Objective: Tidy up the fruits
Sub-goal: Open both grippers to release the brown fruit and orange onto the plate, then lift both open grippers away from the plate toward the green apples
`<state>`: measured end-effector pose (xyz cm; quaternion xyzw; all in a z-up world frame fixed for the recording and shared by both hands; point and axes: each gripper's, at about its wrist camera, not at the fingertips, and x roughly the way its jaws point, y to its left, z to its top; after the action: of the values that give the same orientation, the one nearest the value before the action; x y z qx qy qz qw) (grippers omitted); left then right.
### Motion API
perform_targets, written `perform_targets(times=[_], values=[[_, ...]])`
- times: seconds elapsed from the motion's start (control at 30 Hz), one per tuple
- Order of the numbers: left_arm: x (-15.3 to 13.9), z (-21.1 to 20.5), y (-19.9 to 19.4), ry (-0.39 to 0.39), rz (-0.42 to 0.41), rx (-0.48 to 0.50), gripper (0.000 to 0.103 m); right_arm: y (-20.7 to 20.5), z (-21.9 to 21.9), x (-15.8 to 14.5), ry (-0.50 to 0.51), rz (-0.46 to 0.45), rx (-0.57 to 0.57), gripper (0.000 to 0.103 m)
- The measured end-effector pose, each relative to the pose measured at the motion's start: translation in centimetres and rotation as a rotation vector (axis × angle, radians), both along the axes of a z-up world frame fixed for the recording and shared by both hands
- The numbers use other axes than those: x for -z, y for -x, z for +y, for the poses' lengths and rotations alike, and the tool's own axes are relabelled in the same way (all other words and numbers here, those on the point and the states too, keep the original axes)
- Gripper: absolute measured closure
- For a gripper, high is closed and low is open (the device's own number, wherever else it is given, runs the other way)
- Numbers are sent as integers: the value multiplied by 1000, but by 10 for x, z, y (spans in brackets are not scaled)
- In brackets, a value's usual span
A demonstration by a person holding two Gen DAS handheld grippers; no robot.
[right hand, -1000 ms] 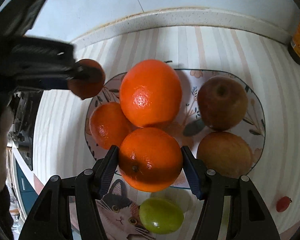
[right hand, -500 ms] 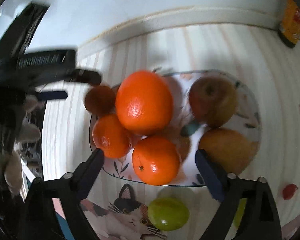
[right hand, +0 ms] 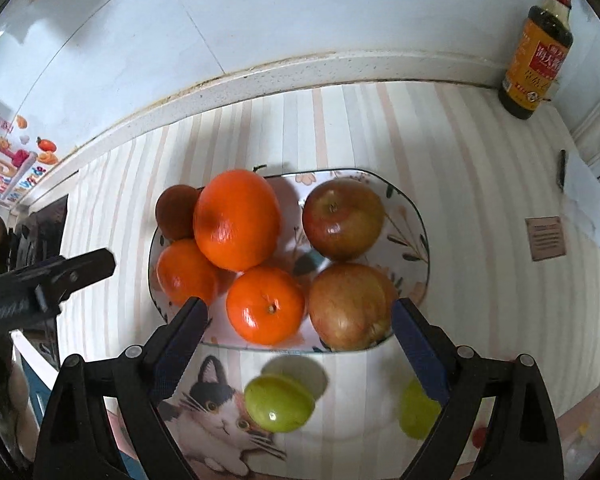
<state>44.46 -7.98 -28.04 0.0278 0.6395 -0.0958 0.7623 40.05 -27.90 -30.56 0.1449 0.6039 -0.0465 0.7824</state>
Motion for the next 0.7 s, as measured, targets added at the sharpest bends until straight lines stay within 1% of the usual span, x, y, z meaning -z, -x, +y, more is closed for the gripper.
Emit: perform_targets(times=[0.17, 0.23, 0.43, 0.7], values=[[-16, 4, 33, -16, -57, 3, 9, 24, 4, -11, 22, 3, -13, 8], [-22, 7, 43, -11, -74, 1, 9, 32, 6, -17, 32, -4, -18, 8], [-50, 14, 83, -20, -160, -2, 9, 64, 10, -48, 80, -56, -25, 8], [-73, 19, 128, 7, -207, 19, 9, 101, 15, -88, 96, -120, -23, 8]])
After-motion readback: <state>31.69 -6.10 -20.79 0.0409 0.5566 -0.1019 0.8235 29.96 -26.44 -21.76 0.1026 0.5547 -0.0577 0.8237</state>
